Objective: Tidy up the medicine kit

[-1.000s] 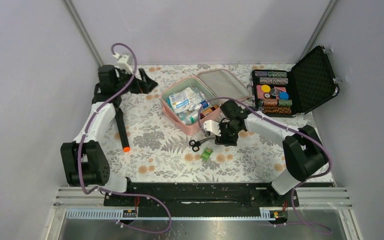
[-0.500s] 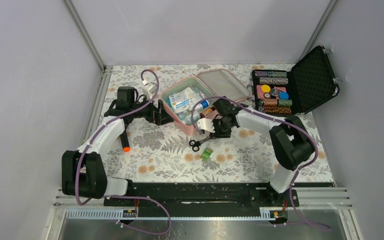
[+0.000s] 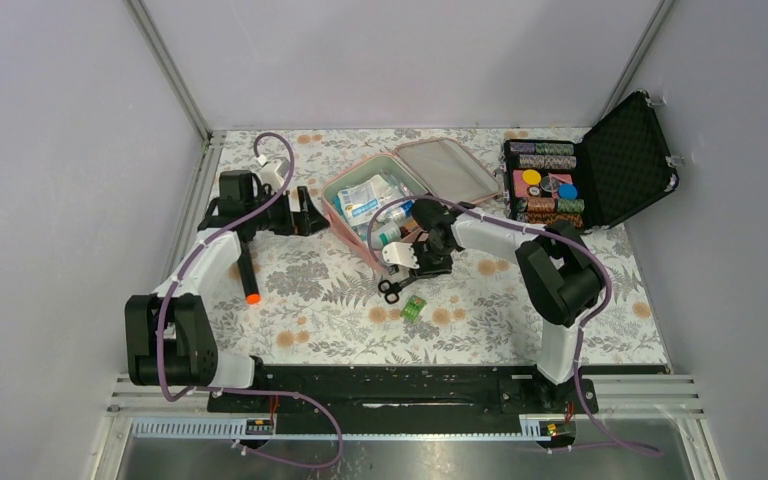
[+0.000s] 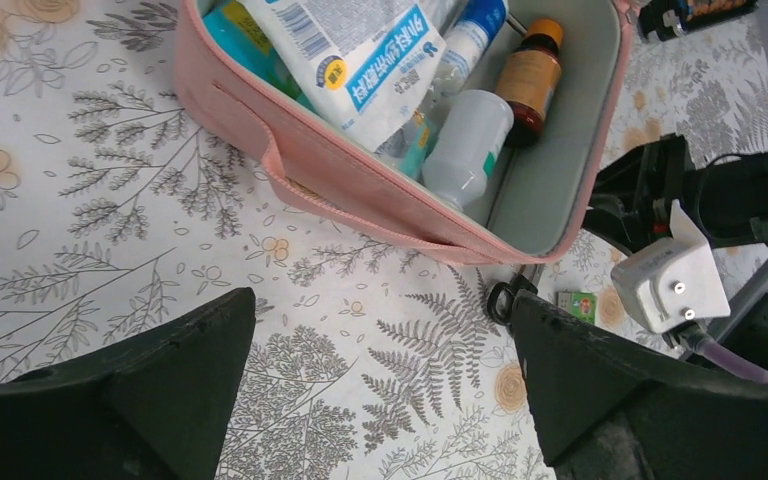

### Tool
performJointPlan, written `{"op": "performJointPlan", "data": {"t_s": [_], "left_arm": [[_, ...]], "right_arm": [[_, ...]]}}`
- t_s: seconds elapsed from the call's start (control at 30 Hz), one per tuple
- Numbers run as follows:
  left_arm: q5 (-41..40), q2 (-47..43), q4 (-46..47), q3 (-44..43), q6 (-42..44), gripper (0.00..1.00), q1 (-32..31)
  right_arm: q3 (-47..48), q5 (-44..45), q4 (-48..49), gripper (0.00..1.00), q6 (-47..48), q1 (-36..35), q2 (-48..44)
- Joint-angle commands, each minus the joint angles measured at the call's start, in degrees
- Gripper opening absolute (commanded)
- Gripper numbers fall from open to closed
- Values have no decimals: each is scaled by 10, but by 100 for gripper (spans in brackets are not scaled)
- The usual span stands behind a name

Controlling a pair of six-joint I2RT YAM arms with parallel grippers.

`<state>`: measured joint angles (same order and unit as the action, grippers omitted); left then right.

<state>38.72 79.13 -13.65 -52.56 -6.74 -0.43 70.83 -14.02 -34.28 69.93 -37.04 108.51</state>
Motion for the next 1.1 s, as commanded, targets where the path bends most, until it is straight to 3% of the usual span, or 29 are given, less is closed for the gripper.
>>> {"op": "performJointPlan", "data": {"t_s": [0.0, 0.23, 0.37, 0.67, 0.83, 0.93, 1.0, 1.07], "left_arm": [[-32, -10, 18, -26, -2, 98, 18], [-25, -7, 15, -38, -7, 99, 33], [-26, -13, 49, -23, -17, 99, 34], [71, -13, 127, 22, 6, 98, 33], [169, 19, 77, -6, 35, 88, 17], [149, 39, -18, -32, 62, 85, -28], [132, 46, -31, -20, 30, 84, -37], [142, 53, -23, 2, -12, 84, -37]], "right_arm": [[9, 29, -33, 38, 27, -19, 10], [10, 75, -57, 31, 27, -39, 39], [16, 81, -72, 11, 22, -45, 48], [25, 15, -120, 0, -44, -45, 3], [7, 9, -106, 0, -71, -45, -14], [-8, 13, -86, 0, -86, -45, -16], [-11, 24, -71, 0, -107, -45, -15], [-12, 37, -57, 10, -132, -44, -18]]}}
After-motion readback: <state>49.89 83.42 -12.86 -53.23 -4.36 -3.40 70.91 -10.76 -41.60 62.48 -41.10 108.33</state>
